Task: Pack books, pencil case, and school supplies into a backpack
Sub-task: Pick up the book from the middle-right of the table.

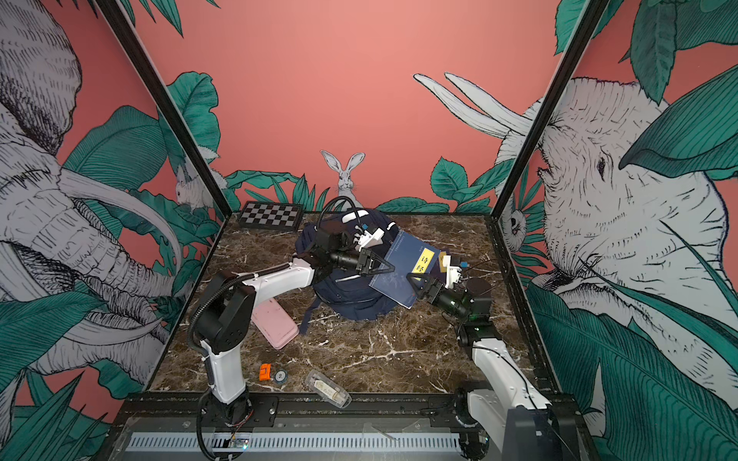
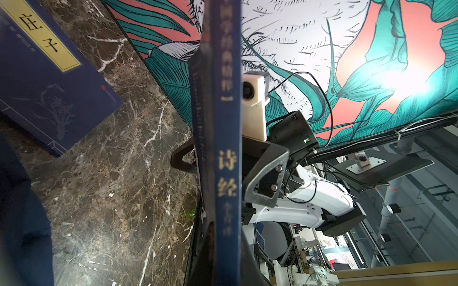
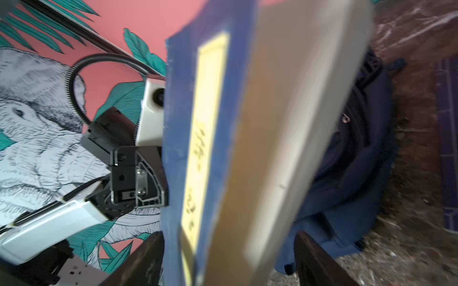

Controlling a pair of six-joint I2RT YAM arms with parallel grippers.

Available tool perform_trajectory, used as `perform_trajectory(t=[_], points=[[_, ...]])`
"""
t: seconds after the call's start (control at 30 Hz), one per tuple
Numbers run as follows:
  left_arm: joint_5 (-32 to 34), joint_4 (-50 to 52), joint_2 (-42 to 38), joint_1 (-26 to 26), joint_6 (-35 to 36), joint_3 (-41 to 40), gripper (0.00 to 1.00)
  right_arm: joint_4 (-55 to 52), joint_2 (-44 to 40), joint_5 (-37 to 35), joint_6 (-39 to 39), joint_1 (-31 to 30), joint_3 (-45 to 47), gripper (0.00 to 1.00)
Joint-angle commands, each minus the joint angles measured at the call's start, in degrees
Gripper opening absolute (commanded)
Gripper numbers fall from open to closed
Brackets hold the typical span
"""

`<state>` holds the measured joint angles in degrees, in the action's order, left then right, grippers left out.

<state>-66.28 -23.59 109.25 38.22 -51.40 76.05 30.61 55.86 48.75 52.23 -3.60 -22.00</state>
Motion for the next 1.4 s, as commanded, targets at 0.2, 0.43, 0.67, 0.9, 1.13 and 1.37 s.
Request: perform_trajectory(t=[0.2, 0.43, 0.67, 0.9, 1.13, 1.37], points=[[-1.03, -6.43, -0.84, 0.23, -3.34, -1.16, 0.00, 10.06, -2.83, 5.63, 2.77, 0.08, -1.20, 0.62], [-0.26, -0.97, -0.40, 0.37, -0.08, -0.03, 0.00, 4.46, -5.14, 5.23, 0.71, -0.01, -2.19, 0.20], [2.06, 7.01, -1.58, 0.24, 5.19, 0.54, 0.09, 3.67, -3.59, 5.38, 1.79, -0.10, -2.63, 0.00], [15.60, 37.34, -5.55, -1.66, 25.35, 5.08, 0.56, -8.67, -8.69, 0.16, -2.02, -0.01, -4.54, 0.00], [38.27, 55.08, -10.22, -1.65, 37.77, 4.42, 0.67, -22.32, -14.11, -7.01, -3.88, 0.42, -6.06, 0.00], [57.72, 66.51, -5.87, 8.34, 47.72, 9.77, 0.54, -37.72, -16.12, -14.68, -8.38, 1.74, -8.77, 0.00]])
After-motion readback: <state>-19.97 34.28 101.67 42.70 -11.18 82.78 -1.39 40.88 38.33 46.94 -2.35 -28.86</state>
